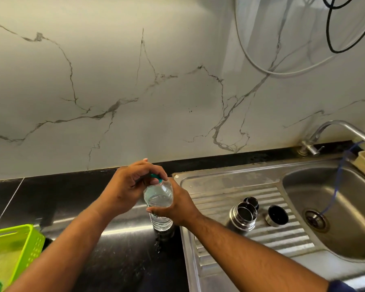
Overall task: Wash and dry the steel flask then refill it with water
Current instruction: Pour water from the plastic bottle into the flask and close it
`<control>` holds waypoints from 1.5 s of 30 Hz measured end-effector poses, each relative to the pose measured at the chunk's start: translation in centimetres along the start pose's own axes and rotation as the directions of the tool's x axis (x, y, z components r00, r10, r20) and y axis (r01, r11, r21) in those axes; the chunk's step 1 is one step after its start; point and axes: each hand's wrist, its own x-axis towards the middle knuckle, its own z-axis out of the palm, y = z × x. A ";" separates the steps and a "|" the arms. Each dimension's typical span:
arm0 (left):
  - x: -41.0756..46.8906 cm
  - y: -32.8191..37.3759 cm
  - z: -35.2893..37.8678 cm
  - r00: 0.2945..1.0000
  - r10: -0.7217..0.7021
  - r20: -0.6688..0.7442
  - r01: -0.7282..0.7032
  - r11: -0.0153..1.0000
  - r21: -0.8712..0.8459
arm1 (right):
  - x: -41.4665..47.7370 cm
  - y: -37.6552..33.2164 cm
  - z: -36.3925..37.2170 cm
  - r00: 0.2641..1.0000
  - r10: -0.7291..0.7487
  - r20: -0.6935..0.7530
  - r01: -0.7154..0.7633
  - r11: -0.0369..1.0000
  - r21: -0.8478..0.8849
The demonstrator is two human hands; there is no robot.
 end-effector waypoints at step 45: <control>-0.5 11.8 19.9 0.947 -0.303 -0.105 0.304 0.953 -0.005 | -10.3 11.3 -27.6 0.980 0.095 -0.173 -0.152 0.924 -0.351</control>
